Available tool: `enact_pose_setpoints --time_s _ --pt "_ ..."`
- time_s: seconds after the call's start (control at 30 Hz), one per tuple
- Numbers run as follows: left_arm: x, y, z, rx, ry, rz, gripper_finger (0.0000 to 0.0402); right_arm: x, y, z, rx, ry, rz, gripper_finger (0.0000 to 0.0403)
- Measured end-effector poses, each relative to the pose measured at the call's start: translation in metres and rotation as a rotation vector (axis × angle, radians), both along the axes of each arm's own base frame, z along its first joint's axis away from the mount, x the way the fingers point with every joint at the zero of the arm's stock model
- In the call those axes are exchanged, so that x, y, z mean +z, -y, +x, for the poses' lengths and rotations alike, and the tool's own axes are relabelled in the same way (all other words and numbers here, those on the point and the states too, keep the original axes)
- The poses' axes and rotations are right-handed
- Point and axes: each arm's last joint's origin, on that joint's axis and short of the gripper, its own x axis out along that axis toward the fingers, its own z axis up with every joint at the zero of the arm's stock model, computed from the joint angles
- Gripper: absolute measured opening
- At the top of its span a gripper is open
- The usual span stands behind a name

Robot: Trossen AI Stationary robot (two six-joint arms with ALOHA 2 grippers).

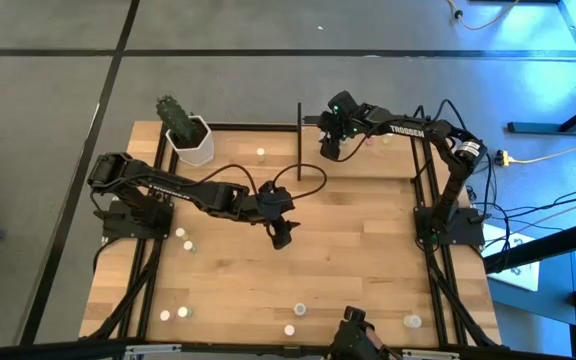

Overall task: Pick and place medicine bottles onto shelf by color
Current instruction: Put the top transparent pill bottle on the shelf, then put the top yellow pill bottle on the shelf aligned with the other yellow pill bottle

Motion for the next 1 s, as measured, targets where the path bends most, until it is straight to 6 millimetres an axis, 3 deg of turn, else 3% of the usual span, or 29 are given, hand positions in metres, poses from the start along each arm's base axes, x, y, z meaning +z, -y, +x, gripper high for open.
enact_pose_setpoints --time_s 0.23,0.4,0.77,0.87,1.0 --pt "0.0 0.0 0.0 0.0 0.0 0.0 0.0236 0.003 0.0 0.0 -0.001 -0.002 0.001 0.0209" --pt "0.0 0.0 0.0 0.0 0.0 0.0 0.0236 0.018 0.003 0.002 -0.011 -0.023 0.0 0.0209" --pt "0.0 0.0 0.0 0.003 0.001 -0.006 0.0236 0.078 0.005 0.007 -0.013 -0.018 0.003 0.0209" --pt "-0.001 0.003 -0.001 0.013 -0.001 -0.022 0.0236 0.102 -0.004 0.003 0.008 0.017 -0.019 0.0209" --pt "-0.003 0.009 -0.004 0.032 -0.029 -0.04 0.0236 0.136 -0.033 -0.01 0.078 0.049 -0.063 0.0209"
